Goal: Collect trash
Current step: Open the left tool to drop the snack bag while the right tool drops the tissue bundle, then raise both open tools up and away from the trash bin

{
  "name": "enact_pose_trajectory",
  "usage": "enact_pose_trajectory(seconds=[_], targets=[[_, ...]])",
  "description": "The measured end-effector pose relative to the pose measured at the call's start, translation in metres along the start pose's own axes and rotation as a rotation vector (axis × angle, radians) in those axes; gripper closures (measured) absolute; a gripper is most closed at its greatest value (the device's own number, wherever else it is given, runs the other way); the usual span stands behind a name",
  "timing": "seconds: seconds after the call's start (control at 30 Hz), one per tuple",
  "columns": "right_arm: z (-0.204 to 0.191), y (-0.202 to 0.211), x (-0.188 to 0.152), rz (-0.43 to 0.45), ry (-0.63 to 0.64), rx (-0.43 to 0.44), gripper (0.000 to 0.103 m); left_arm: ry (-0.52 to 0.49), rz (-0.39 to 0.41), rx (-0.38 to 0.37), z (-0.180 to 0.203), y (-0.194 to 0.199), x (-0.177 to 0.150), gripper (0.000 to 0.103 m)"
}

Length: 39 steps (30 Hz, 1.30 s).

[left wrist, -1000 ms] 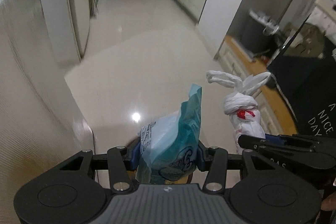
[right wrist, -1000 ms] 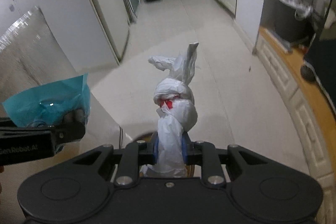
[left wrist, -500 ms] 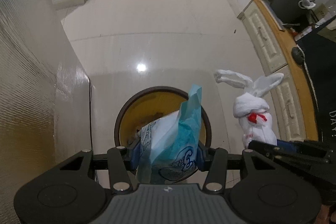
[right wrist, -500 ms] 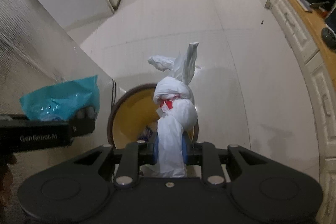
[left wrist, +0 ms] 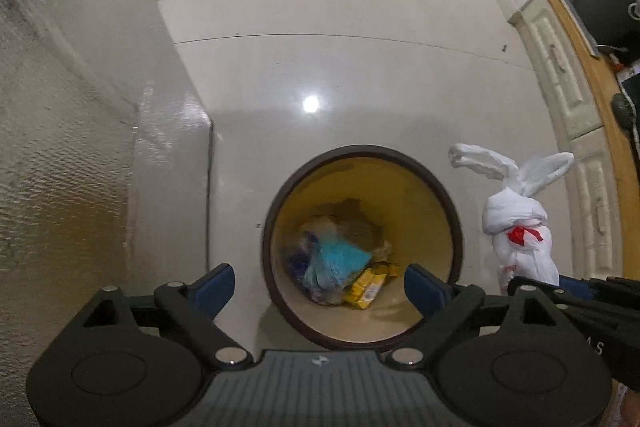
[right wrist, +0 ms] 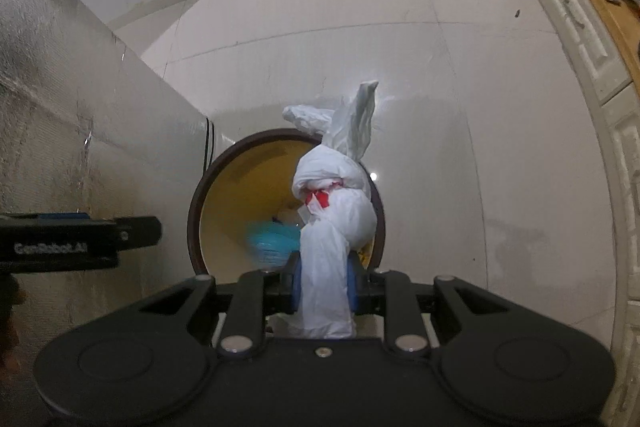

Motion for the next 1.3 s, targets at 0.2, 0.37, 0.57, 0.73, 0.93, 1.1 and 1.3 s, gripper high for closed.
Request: enact_pose_trajectory(seconds=[0.2,0.37,0.57,0.73,0.93,1.1,1.3], targets=[[-0.015,-0.012,0.007,0.0,0.066,0.014,0.074,0.007,-0.007,0.033,-0.011,0.004,-0.002,0.008],[-0.023,-0.011,0.013,0.056,0.091,0.011,0.039,0.011,-0.027,0.059,-0.021,0.002,-0.007,0.003],[-0.014,-0.011,0.012,0.052,0.094,-0.023,0.022,0.021,-0.049,0.068,-0.024,-0.001,-0.01,0.0],[-0.008,-0.007,0.004,0.032,0.099,-0.021,0.003,0.016,-0.074,0.07,-0.021,0.0,-0.016,0.0],[-0.005,0.001,-0.006,0.019,0.077,-0.017,0.0,0.021,-0.08,0.096,-0.022,0.013,-0.031,0.0],[-0.005,0.02,-0.015,0.034,0.058,-0.012,0.0,0.025,-0.065,0.112,-0.022,0.035,-0.044,0.0],[-0.002,0.047,-0.029,0.052,0.038,-0.019,0.0,-0.004,-0.005,0.124,-0.009,0.063,-0.055,0.0]])
Point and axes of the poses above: each gripper's, at about its wrist camera, not at the fingertips, and y roughly against the way its jaws point, z to its right, x to its top, the point moved 5 cm from there along -y, roughly the way its jaws point, and after that the axes turned 10 degrees about -x, right-handed, at the moved point
